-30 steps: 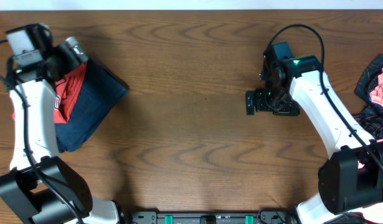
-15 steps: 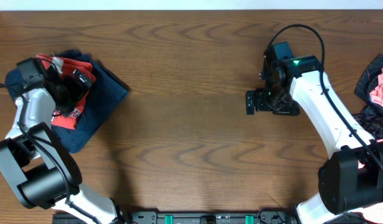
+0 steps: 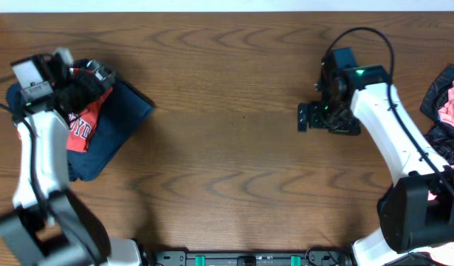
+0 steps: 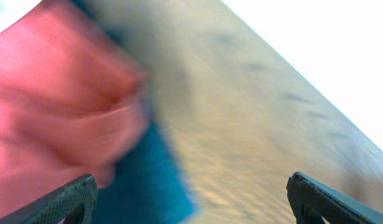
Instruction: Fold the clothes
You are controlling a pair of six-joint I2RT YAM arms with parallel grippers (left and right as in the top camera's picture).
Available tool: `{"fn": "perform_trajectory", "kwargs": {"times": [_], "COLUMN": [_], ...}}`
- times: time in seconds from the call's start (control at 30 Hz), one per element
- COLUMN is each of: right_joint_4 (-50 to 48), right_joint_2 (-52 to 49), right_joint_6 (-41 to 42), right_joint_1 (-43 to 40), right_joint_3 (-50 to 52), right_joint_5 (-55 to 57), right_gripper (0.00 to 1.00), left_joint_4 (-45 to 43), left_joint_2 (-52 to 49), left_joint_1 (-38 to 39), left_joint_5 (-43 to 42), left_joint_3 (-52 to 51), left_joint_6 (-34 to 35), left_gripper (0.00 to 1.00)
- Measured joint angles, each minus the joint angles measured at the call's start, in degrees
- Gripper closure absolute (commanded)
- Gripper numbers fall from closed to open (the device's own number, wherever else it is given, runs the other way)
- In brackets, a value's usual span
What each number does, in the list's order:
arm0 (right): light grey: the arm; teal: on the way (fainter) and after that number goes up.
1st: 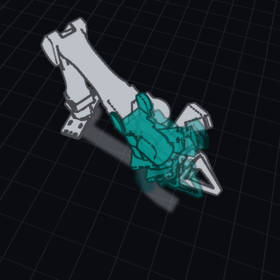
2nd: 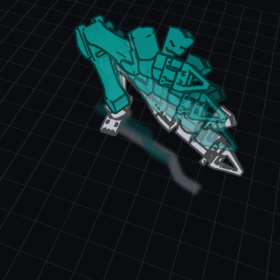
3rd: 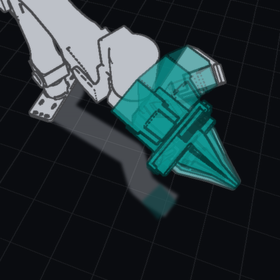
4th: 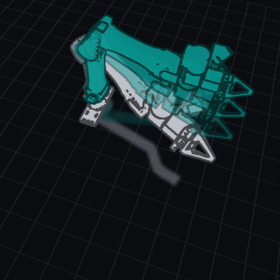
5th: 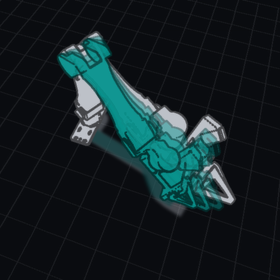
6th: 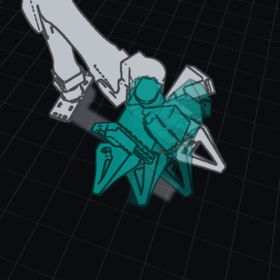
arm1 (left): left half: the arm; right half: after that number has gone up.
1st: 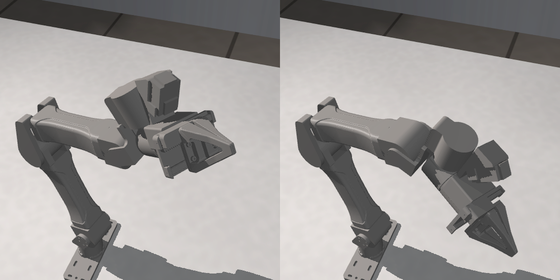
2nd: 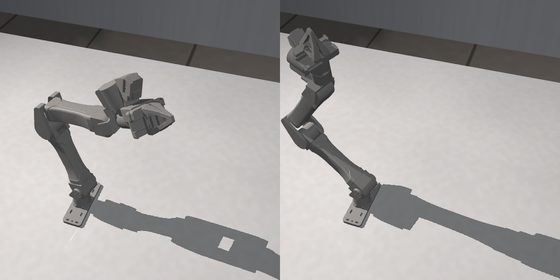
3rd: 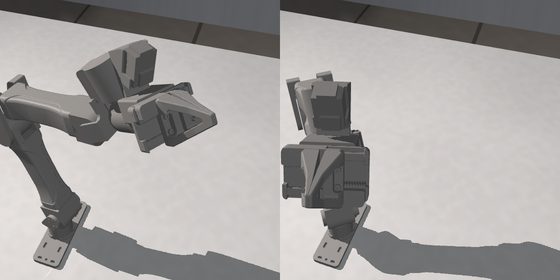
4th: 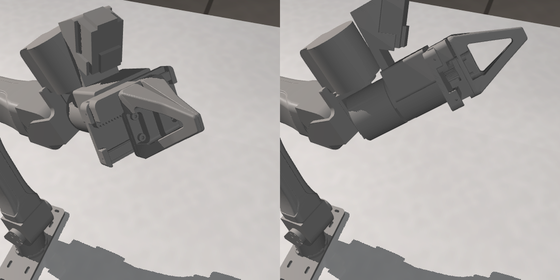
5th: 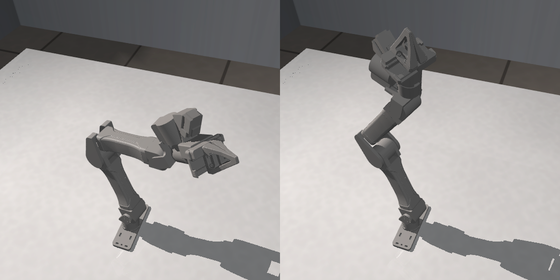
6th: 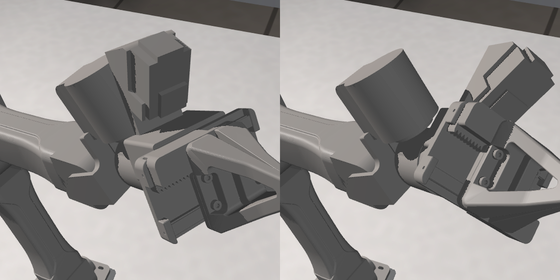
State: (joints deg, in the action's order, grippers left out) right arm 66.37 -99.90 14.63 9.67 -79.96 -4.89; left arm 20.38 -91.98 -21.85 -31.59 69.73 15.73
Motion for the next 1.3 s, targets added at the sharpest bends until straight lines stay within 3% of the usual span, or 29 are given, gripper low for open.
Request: {"fn": "perform_trajectory", "kwargs": {"times": [0.2,0.37,0.6,0.73,0.83,1.0,1.3], "right_joint_4": [-5.07,-3.69,12.28,18.8,20.96,14.4,-8.48], "right_joint_2": [0.0,0.0,0.0,0.0,0.13,6.23,42.21], "right_joint_6": [-2.62,-4.22,-7.5,-8.24,-8.46,-8.79,-3.67], "right_joint_1": [-5.49,-10.73,-13.88,-13.88,-13.86,-13.86,-9.31], "right_joint_3": [-0.52,-1.79,-2.05,-2.05,-1.88,4.37,24.68], "right_joint_5": [-7.1,-13.42,-15.1,-14.36,-14.14,-13.7,-5.44], "right_gripper": [0.01,0.01,0.01,0.01,0.01,0.01,0.02], "left_joint_4": [3.58,17.77,42.99,50.16,51.43,46.77,34.75], "left_joint_2": [8.87,6.88,6.16,6.19,7.02,15.56,54.51], "left_joint_1": [14.14,24.0,26.27,26.23,26.23,26.18,26.18], "left_joint_5": [3.15,9.51,15.19,16.92,19.39,21.73,28.5], "left_joint_3": [1.03,0.83,0.33,0.02,-2.05,-10.58,-26.73], "left_joint_6": [-4.2,-7.15,-8.46,-8.55,-8.22,-6.86,-3.72], "left_gripper": [0.02,0.02,0.02,0.02,0.02,0.02,0.02]}}
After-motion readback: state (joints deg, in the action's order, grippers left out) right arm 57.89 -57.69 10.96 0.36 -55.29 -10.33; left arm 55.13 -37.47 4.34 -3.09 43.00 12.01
